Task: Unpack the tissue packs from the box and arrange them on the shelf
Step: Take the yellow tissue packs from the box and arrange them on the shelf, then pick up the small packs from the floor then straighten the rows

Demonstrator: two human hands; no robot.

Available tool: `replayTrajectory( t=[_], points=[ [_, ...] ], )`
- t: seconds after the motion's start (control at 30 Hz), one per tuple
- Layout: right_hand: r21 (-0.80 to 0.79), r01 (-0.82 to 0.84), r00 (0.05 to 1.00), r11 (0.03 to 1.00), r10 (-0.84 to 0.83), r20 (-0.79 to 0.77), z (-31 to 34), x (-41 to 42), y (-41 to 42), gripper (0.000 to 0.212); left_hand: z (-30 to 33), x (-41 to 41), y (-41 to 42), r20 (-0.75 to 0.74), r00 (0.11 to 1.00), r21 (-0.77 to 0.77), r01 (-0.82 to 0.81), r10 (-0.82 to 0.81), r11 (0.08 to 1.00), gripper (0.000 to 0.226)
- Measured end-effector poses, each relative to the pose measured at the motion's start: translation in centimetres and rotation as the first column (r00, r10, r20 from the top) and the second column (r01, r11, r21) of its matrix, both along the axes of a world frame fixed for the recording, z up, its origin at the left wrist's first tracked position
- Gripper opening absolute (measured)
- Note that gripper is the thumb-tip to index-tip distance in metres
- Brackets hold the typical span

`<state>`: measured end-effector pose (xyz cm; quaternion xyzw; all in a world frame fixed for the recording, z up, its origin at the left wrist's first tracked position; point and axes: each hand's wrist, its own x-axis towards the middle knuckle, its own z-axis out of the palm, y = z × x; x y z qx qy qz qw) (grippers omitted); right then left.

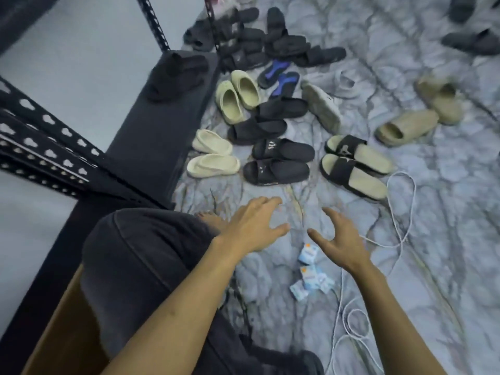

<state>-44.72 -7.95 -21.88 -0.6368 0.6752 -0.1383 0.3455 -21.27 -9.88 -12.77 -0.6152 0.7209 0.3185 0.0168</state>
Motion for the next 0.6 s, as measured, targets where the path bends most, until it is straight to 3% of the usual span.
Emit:
replayTrajectory(
  t=[0.17, 0.33, 0.47, 0.6],
  points=[
    [0.236, 0.083, 0.996, 0.968, -0.089, 0.016, -6.4, -2.5, 3.9, 0.075, -3.6, -3.4, -0.4, 0.041, 0.995, 0.128, 0.090, -0.096, 0.988, 0.067],
    [0.483, 0.025, 0.997, 0.875, 0.014, -0.076, -12.7, -2.5, 7.7, 0.071, -7.8, -7.2, 1.0, 0.017, 0.996, 0.303, 0.083, -0.092, 0.949, 0.064],
    [0.515, 0.062, 0.990, 0.855, 0.012, -0.139, -16.5, -1.7, 8.8, 0.068, -11.4, -9.2, 2.1, -0.012, 0.997, 0.428, 0.069, -0.071, 0.901, 0.065],
    [0.517, 0.243, 0.967, 0.821, -0.165, -0.193, -19.9, -2.2, 8.4, 0.073, -14.8, -8.9, 1.8, 0.016, 1.000, 0.514, -0.031, 0.026, 0.857, 0.066]
  ],
)
